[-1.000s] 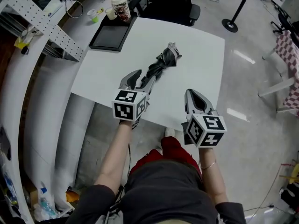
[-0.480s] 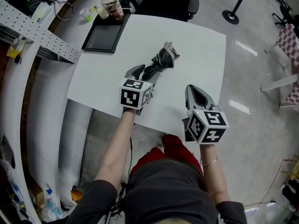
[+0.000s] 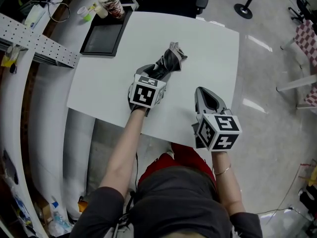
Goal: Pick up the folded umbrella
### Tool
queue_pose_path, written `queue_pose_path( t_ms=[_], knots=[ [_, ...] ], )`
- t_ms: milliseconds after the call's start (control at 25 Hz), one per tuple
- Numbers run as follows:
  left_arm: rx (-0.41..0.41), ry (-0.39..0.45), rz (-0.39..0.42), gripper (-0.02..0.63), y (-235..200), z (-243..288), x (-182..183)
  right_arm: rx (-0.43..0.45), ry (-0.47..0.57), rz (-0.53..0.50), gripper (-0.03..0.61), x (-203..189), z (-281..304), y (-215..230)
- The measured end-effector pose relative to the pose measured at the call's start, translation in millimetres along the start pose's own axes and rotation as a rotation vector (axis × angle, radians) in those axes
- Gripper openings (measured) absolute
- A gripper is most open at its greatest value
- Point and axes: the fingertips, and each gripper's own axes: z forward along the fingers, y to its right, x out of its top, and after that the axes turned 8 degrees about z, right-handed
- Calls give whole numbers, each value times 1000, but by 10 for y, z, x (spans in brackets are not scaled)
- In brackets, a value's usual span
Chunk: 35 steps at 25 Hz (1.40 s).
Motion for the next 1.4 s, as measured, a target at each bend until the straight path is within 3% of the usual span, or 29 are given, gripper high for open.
queue_pose_path(
  t_ms=[600,880,1400],
  knots=[
    [-56,-108,52,268,-52,435,27,-12,-43,18,18,-5,219,178],
    [-72,-213,120,285,-9,598,-94,-24,-56,27,18,11,290,261],
    [-73,-206,109,284,-50,656,-113,-20,-87,28,18,-68,387,266]
  ],
)
